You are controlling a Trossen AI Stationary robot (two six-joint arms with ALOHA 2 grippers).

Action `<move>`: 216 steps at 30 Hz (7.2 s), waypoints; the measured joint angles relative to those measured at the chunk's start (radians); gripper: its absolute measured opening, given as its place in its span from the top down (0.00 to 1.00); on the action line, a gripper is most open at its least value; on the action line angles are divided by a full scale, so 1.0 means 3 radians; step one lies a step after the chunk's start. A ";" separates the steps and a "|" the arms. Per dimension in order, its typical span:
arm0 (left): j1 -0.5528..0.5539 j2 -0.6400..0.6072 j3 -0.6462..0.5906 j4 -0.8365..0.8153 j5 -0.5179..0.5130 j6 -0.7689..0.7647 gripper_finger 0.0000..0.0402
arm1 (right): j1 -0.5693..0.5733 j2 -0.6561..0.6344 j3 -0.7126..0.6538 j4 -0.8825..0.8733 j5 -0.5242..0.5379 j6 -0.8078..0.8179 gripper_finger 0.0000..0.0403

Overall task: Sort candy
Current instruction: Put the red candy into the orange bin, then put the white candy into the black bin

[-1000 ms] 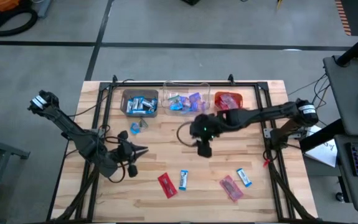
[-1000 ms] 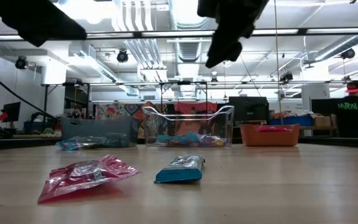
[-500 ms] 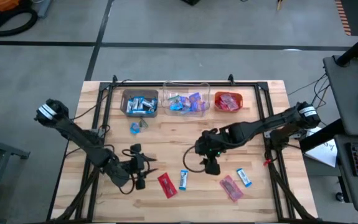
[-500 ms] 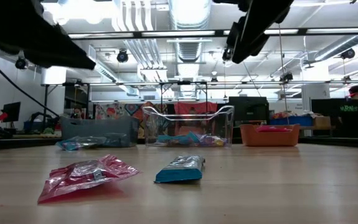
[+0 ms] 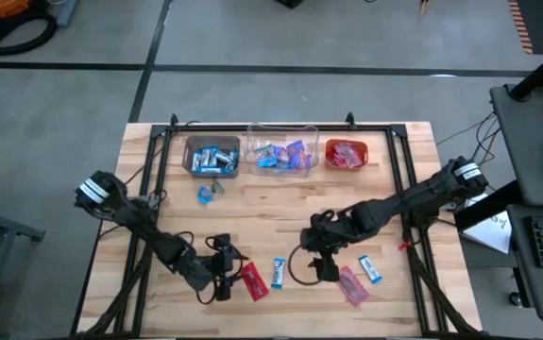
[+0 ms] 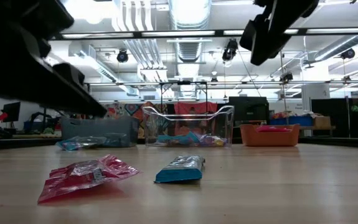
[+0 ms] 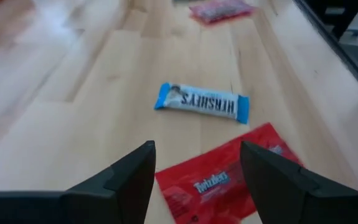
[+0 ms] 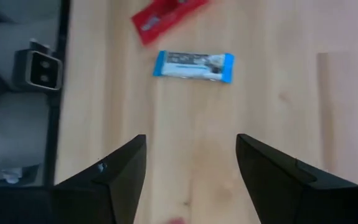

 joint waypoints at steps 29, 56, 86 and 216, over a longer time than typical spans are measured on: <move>0.0164 0.0654 0.0013 0.0252 0.0340 -0.0212 0.56 | 0.0271 0.0015 -0.0745 0.1149 0.0312 0.0391 0.39; 0.0187 0.0674 -0.0013 -0.0066 -0.0904 -0.1136 1.00 | 0.0065 0.1277 -0.0351 0.3048 0.1629 0.0061 0.43; 0.0182 0.0478 -0.0009 -0.0227 -0.0769 -0.1327 1.00 | -0.0042 0.2152 0.0475 0.2332 0.1765 0.0215 0.73; 0.0182 -0.1962 0.0000 -0.1503 -0.1239 0.0431 1.00 | 0.0408 -0.0171 -0.0803 -0.1354 -0.0444 0.3054 0.33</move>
